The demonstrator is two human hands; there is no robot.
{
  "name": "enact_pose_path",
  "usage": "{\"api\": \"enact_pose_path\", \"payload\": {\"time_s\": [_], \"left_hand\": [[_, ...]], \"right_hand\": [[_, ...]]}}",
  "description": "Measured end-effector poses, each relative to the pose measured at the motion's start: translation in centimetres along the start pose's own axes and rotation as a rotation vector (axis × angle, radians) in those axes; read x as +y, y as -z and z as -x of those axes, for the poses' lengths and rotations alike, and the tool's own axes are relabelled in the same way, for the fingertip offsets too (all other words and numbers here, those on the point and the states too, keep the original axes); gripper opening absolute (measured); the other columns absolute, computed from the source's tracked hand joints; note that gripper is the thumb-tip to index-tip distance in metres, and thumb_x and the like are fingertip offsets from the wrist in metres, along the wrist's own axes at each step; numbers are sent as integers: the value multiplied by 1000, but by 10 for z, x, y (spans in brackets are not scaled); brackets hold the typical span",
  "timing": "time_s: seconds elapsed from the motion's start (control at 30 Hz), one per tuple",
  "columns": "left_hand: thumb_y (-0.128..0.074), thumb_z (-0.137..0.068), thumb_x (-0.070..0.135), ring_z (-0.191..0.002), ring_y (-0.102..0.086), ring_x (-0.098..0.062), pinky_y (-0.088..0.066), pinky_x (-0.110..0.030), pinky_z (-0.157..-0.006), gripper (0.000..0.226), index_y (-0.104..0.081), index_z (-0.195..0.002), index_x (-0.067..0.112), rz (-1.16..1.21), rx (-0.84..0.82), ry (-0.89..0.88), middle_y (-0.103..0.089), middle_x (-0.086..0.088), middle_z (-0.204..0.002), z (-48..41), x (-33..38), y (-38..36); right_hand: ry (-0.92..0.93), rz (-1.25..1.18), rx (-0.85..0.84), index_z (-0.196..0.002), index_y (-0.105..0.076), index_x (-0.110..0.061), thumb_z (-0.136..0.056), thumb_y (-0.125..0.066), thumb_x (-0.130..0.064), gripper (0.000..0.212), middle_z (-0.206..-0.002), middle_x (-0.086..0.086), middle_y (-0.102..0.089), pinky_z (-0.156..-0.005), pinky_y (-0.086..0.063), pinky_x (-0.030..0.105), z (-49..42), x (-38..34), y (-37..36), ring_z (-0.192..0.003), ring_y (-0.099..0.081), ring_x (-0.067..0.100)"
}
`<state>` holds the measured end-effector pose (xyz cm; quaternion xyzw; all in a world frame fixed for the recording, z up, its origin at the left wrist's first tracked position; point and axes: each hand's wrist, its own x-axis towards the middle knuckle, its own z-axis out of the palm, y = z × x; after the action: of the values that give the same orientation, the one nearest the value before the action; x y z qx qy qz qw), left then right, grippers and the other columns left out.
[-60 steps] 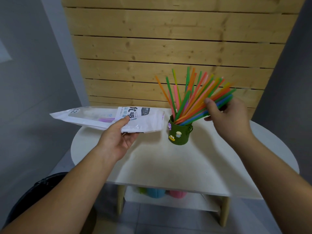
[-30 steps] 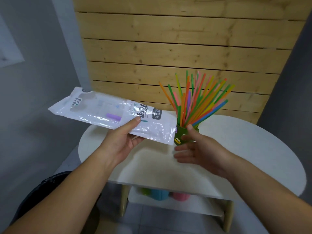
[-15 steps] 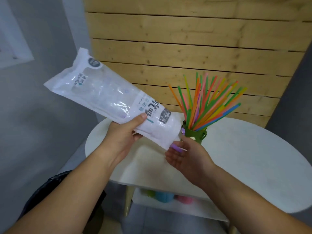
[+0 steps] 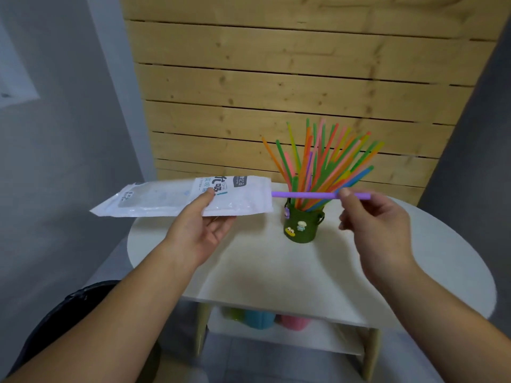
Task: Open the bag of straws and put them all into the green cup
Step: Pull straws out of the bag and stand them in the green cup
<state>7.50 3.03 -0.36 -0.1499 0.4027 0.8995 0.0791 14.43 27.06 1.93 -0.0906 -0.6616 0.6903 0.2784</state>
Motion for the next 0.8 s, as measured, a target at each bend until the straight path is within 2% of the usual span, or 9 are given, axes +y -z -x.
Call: {"api": "enact_pose_path", "payload": {"time_s": [0.1,0.2,0.27,0.33,0.4,0.5,0.6,0.7,0.8], "left_hand": [[-70,-93,19,-96,-75,-23,-64,-36,-72,17,-68,-108,12,-4,4,16,-79,-9,-102,-1,-4,-4],[-71,-92,19,-92,-76,-22,-61,-37,-77,16,-68,-107,13,-24,-10,18,-80,-7,-96,0,-9,-8],[-71,-92,20,-90,-76,-21,-61,-36,-75,16,-69,-107,13,-37,-20,20,-80,-7,-94,0,-11,-10],[-70,-93,21,-90,-76,-20,-62,-35,-70,16,-69,-107,14,-47,-24,22,-79,-6,-97,-1,-13,-11],[-70,-93,21,-87,-77,-19,-63,-34,-67,15,-69,-106,14,-51,-24,27,-79,-5,-96,-1,-14,-11],[-71,-92,20,-84,-77,-18,-63,-34,-68,14,-69,-106,15,-54,-27,29,-80,-4,-91,-1,-15,-11],[-71,-92,20,-86,-77,-19,-63,-34,-68,16,-69,-107,16,-60,-28,26,-80,-3,-94,-2,-15,-9],[-71,-92,19,-82,-78,-18,-63,-33,-64,15,-69,-107,17,-62,-32,20,-80,-3,-94,-3,-14,-7],[-70,-92,19,-82,-78,-18,-64,-33,-63,16,-69,-108,17,-62,-37,13,-80,-3,-95,-3,-12,-5]], "right_hand": [[141,113,79,-93,-68,-12,-95,-64,-24,13,-66,6,-58,-52,-48,21,-5,-4,14,-51,-54,9],[282,230,82,-89,-62,-24,-97,-59,-27,9,-73,5,-62,-59,-51,36,-8,-5,24,-61,-58,22],[364,295,68,-87,-59,-32,-97,-59,-26,11,-76,7,-63,-60,-50,40,-8,-4,28,-66,-58,31],[436,370,42,-90,-57,-32,-97,-59,-26,10,-77,0,-64,-58,-49,37,-7,-2,29,-67,-59,27],[488,457,6,-95,-59,-26,-96,-59,-25,2,-78,-5,-64,-56,-48,33,-8,3,28,-67,-58,18],[534,578,-29,-96,-60,-19,-96,-60,-25,6,-74,-1,-61,-55,-45,35,-13,16,25,-64,-54,16],[538,654,-57,-96,-60,-18,-95,-60,-26,8,-74,-5,-59,-57,-41,31,-18,23,19,-65,-54,14],[506,692,-109,-91,-58,-23,-95,-61,-27,7,-73,-13,-57,-56,-39,25,-23,26,13,-67,-54,7],[477,693,-180,-82,-53,-37,-94,-62,-27,18,-75,-13,-60,-60,-45,31,-25,29,6,-71,-58,11]]}}
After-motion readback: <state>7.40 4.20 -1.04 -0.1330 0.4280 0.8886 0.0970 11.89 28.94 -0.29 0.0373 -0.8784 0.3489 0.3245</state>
